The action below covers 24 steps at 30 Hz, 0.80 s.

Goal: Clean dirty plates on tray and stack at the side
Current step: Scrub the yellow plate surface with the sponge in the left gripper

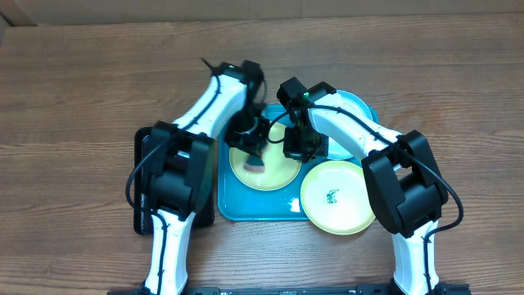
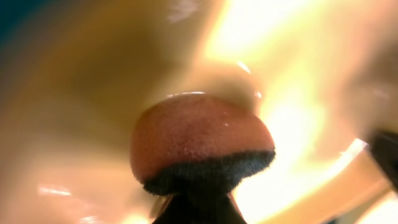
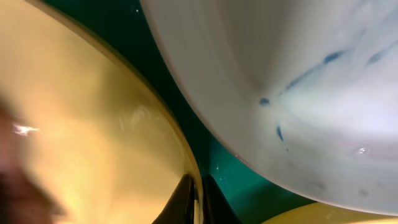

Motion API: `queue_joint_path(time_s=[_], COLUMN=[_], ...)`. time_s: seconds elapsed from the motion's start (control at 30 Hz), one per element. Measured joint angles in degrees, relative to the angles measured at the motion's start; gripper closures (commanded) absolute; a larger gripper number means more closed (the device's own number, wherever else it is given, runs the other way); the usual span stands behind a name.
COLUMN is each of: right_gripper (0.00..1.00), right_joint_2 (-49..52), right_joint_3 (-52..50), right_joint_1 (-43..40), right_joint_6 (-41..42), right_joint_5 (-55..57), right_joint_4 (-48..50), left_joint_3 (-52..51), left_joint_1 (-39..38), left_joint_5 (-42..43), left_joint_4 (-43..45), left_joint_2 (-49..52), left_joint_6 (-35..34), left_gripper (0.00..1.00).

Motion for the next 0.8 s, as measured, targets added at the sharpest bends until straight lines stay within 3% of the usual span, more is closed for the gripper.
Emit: queue_joint_path(time_s=[0.1,0.4,0.8], right_gripper=[0.96,0.96,0.96], right_joint_2=[0.00,-0.04,-0.04], right_joint_3=[-0.02,-0.11,-0.11], right_joint_1=[-0.02,-0.35,-0.22], right_joint_6=[0.15,0.26,0.26], right_joint_5=[0.11,-0.13,-0.98], right_joint_4=[-0.46,-0.52,1.16], left_joint_3=[0.00,0.00,0.00], left_joint_1=[-2.86,-1.73,5.55], left_joint_5=[1.62,3.43,-3.06], left_joint_4=[0.81,2.29,3.43], left_joint_2=[0.11,0.11,0.11], left_joint_6=[1.18,-0.24,-12.31], left_gripper=[0.96,0.96,0.96])
